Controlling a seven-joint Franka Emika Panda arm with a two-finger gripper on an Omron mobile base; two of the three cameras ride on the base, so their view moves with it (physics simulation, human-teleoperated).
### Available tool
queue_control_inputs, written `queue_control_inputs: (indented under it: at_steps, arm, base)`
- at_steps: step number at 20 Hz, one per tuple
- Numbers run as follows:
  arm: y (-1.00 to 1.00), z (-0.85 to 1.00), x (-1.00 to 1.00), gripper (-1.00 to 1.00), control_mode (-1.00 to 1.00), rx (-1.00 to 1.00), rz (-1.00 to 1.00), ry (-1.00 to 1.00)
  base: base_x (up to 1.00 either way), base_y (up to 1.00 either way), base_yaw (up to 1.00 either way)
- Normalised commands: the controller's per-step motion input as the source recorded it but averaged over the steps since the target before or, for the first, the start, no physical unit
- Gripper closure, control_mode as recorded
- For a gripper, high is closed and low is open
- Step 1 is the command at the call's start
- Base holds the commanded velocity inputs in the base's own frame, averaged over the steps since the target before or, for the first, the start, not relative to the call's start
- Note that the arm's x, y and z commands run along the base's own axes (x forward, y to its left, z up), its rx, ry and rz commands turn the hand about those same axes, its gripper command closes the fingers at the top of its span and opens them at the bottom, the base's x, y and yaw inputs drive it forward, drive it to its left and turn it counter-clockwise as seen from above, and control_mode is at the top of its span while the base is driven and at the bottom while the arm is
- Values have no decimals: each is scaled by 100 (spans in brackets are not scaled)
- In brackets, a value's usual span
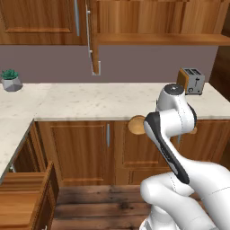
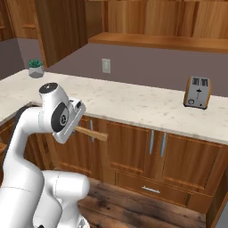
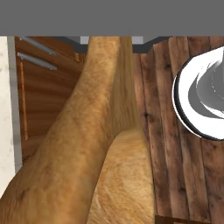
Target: Organize the utensils by type. Pick up the wooden spoons from the counter and place them in the open cabinet. Then pick up the metallic utensils from the counter and place them in the open drawer.
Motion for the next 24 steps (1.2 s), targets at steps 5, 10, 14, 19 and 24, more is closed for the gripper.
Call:
queue_control_inputs:
  at_steps: [5,10,14,19,24]
  arm:
    - [0,0,0,100,100,0,0,0]
    - [0,0,0,100,100,0,0,0]
    - [0,0,0,100,100,0,0,0]
    - [0,0,0,100,100,0,0,0]
    - [0,0,0,100,100,0,0,0]
  base:
    - [57,-49,-9]
    - [56,-47,-12]
    - [55,-48,-9]
    - [54,-39,-5]
    - [52,-29,-3]
